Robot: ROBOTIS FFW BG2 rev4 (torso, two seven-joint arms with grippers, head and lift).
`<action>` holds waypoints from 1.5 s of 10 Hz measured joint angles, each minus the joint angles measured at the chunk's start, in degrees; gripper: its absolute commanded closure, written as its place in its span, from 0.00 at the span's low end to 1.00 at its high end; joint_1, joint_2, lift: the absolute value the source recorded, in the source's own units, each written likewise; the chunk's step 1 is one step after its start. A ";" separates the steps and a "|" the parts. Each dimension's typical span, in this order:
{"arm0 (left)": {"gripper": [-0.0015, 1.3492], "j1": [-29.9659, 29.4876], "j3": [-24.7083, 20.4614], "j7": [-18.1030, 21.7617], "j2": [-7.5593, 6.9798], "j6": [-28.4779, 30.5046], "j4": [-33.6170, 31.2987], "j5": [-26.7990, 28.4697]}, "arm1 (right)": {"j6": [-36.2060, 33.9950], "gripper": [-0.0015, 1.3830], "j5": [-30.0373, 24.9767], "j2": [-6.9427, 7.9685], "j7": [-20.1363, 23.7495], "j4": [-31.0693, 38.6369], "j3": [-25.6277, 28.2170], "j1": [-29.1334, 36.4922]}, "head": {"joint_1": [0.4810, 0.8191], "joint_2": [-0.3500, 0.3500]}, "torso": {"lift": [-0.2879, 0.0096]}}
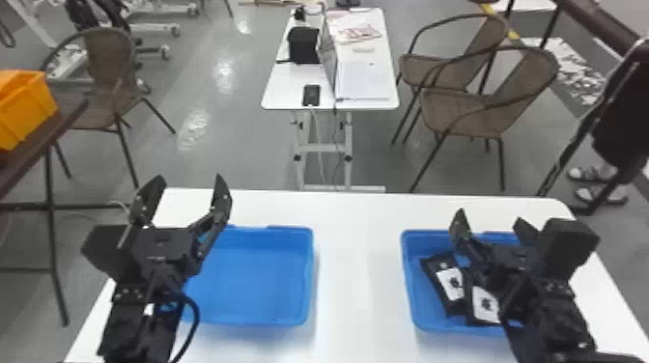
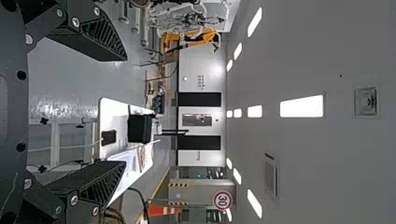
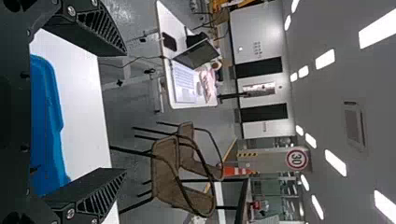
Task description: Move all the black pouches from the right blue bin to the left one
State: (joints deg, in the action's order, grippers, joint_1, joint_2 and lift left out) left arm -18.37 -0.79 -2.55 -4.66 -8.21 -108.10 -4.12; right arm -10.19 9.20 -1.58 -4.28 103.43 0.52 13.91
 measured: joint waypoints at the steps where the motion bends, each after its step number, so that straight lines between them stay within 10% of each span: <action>1: 0.18 -0.05 0.00 0.00 0.00 0.10 0.00 -0.06 | -3.27 0.09 1.25 0.00 0.06 -1.58 1.81 -1.27 | 0.63 0.50 | 1.00; 7: 0.18 -0.26 -0.12 0.00 0.00 0.12 -0.10 -0.14 | -11.54 0.09 6.71 -2.06 8.49 -20.67 8.93 -11.28 | 0.63 0.43 | 1.00; 12: 0.18 -0.43 -0.32 0.00 -0.08 -0.05 -0.09 -0.17 | -13.55 0.11 -1.81 -0.44 7.91 -27.18 8.27 -14.51 | 0.63 0.44 | 1.00; 14: 0.18 -0.46 -0.35 0.00 -0.24 -0.05 0.05 -0.18 | -14.54 0.74 -2.33 -0.54 6.97 -28.04 8.43 -14.69 | 0.63 0.44 | 1.00; 15: 0.18 -0.45 -0.39 0.00 -0.26 -0.08 0.13 -0.18 | -15.04 0.79 -1.99 -0.75 6.87 -28.10 8.55 -14.53 | 0.63 0.43 | 1.00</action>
State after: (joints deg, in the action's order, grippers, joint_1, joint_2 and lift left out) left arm -18.83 -1.18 -2.55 -4.91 -8.29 -107.97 -4.29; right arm -25.23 7.21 -2.34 2.60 75.34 9.07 -0.62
